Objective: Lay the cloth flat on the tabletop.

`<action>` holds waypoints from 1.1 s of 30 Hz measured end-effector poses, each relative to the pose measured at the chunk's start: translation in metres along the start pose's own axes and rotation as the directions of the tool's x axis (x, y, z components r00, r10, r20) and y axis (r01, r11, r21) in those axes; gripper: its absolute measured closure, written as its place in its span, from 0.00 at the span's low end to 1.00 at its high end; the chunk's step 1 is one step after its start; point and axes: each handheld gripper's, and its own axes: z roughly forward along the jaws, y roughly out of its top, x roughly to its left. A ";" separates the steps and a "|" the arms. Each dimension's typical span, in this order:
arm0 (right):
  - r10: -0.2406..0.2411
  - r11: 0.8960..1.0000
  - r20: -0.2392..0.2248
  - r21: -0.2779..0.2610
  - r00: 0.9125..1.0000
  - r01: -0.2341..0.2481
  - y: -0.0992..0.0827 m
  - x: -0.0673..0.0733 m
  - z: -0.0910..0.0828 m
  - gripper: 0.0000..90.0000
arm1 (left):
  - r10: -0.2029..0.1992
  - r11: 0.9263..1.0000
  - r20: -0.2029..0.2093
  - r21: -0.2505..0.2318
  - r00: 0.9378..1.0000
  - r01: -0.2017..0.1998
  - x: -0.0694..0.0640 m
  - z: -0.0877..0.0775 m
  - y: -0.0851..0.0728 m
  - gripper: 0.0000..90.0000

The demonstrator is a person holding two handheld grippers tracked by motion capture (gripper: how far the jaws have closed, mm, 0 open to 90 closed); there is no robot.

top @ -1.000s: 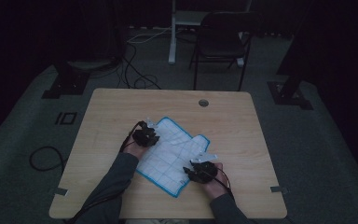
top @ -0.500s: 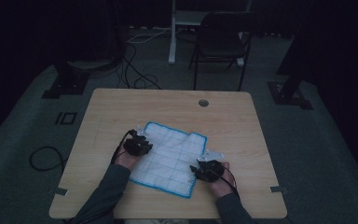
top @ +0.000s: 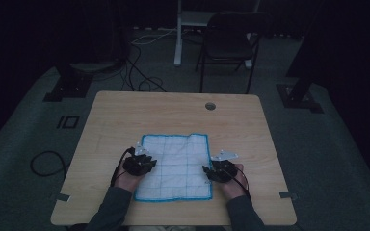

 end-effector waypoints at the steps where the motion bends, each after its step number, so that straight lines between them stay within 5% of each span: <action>1: 0.000 1.000 -0.001 0.000 1.000 0.000 0.000 0.000 0.000 0.58 | 0.002 1.000 -0.005 -0.002 1.000 -0.002 -0.001 -0.001 -0.001 0.76; 13: 0.005 1.000 0.001 0.000 1.000 -0.005 -0.001 0.000 0.000 0.59 | -0.052 0.995 -0.078 -0.093 0.996 0.045 -0.002 -0.033 -0.018 0.67; 33: 0.010 1.000 -0.002 0.003 1.000 -0.010 -0.006 0.002 -0.006 0.59 | -0.091 0.994 -0.124 -0.072 0.988 0.082 0.005 -0.029 -0.026 0.64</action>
